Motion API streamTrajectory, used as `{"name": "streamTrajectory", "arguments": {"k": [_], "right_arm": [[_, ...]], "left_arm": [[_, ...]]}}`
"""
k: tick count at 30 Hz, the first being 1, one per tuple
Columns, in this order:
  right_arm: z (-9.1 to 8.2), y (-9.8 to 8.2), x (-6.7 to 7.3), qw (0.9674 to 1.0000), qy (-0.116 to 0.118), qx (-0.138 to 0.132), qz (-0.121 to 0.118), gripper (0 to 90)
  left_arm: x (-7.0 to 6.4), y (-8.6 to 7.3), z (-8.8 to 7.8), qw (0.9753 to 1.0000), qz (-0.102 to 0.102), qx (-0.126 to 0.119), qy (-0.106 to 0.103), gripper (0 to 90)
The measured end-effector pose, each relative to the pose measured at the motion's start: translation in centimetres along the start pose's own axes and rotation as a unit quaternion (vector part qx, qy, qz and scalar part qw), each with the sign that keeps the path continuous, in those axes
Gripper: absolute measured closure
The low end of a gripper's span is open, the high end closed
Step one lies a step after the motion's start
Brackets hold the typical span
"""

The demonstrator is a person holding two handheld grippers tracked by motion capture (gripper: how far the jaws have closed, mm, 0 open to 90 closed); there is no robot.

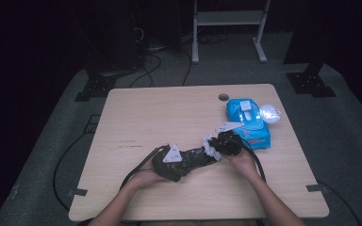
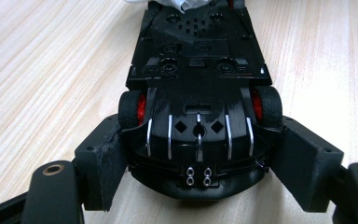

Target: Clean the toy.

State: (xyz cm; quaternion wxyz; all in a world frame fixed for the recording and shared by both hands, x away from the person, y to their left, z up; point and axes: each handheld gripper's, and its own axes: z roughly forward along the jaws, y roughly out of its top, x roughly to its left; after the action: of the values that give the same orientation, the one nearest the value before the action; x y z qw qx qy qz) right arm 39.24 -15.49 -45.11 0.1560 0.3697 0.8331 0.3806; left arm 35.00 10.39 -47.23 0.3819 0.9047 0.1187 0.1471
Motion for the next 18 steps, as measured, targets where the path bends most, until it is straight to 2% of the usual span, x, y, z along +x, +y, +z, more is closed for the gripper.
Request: {"name": "streamTrajectory", "arguments": {"k": [4, 7, 9, 12, 15, 18], "right_arm": [[-1.5, -1.5, 0.2, 1.0, 0.002, 0.008, 0.002, 81.2], [-2.5, -2.6, 1.1, 0.9998, 0.006, 0.013, -0.014, 81.3], [-2.7, -2.6, 1.9, 0.9996, 0.02, 0.011, -0.018, 81.3], [-2.1, -2.0, 3.9, 0.9985, 0.048, 0.002, -0.027, 81.3], [-1.2, -0.9, 5.9, 0.9966, 0.067, -0.008, -0.048, 81.4], [-0.1, 0.1, 7.2, 0.9934, 0.102, -0.02, -0.047, 81.3]], "left_arm": [[0.1, 0.0, 0.0, 1.0, -0.001, 0.001, -0.001, 24.2], [0.0, 0.0, 0.0, 1.0, -0.001, -0.001, 0.001, 24.2], [0.0, 0.0, 0.1, 1.0, 0.0, 0.002, 0.001, 24.2], [-0.1, 0.1, 0.0, 1.0, 0.002, 0.004, 0.005, 24.2], [0.0, 0.0, 0.1, 1.0, -0.001, 0.006, 0.003, 24.2], [0.1, -0.1, 0.1, 1.0, -0.005, 0.005, -0.001, 24.3]]}}
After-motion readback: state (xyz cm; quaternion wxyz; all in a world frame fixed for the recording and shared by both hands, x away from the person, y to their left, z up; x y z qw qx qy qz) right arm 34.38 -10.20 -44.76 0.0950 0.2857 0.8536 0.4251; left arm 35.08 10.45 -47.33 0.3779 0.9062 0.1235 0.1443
